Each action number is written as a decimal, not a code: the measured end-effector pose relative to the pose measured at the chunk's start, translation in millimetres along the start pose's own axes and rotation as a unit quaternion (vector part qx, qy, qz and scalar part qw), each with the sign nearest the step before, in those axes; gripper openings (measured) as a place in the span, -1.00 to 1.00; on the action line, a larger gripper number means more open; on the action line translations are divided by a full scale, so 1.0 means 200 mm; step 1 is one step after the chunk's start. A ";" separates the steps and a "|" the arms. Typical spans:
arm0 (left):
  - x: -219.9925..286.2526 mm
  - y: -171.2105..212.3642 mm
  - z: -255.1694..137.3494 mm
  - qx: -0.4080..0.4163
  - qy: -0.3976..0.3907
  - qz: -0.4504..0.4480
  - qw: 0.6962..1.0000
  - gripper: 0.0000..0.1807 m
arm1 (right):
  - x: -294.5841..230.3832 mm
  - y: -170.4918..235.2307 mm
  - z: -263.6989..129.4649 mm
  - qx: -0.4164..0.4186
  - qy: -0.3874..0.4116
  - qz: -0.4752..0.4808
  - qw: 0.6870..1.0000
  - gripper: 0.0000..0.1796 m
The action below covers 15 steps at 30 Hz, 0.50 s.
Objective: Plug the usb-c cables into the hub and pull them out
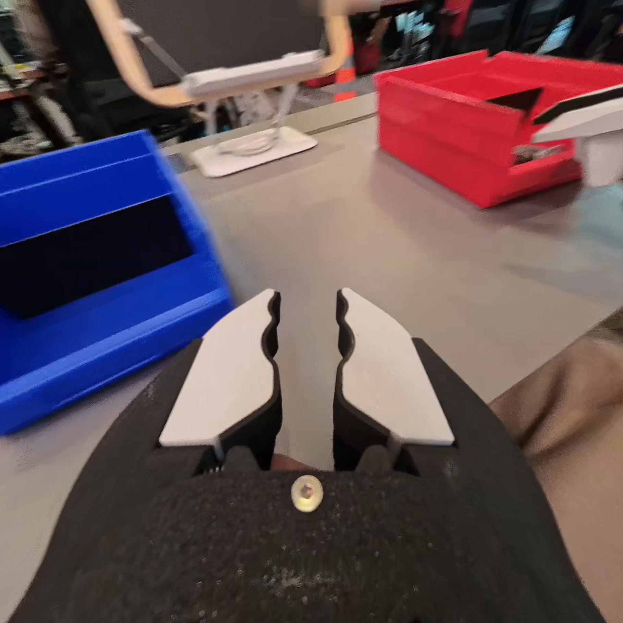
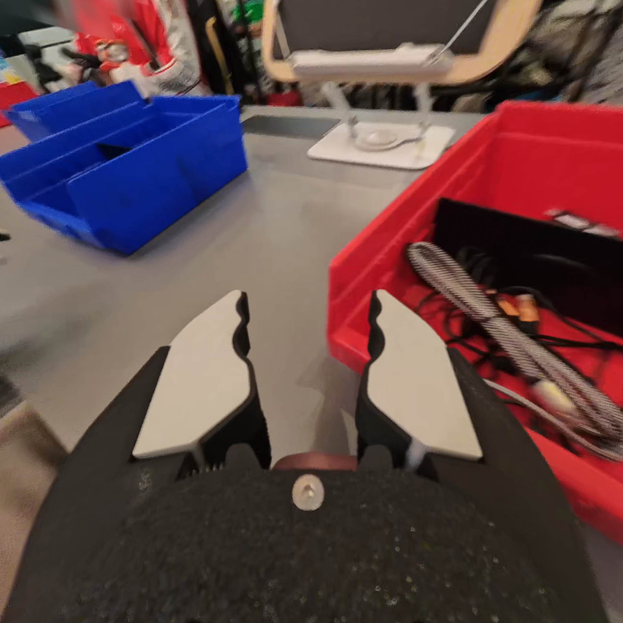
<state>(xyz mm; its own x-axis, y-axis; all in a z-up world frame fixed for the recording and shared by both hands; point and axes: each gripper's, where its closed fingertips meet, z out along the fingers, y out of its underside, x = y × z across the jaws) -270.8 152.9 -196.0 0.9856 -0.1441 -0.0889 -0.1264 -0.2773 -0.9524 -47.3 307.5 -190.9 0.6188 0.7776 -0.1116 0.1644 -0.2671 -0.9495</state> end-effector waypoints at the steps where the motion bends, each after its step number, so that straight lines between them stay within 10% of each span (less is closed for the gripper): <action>1: 0.12 -0.04 0.06 0.005 0.034 -0.007 0.999 -0.65 | 0.06 -0.03 -0.05 0.019 0.034 -0.006 0.999 -0.23; 9: 0.88 -0.39 0.70 0.001 0.126 0.027 0.992 -0.38 | 0.79 -0.11 -0.57 0.093 0.333 -0.001 0.938 -0.28; 15: 0.97 -0.40 1.11 -0.056 0.071 -0.020 0.996 -0.47 | 0.87 0.13 -0.46 0.004 0.260 0.105 0.960 -0.23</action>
<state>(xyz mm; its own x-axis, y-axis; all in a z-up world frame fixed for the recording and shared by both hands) -43.9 358.3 -201.5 0.9651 -0.2619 -0.0026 -0.1080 -0.3889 -0.9149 136.3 383.9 -208.1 0.9375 0.3182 -0.1409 -0.0099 -0.3804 -0.9248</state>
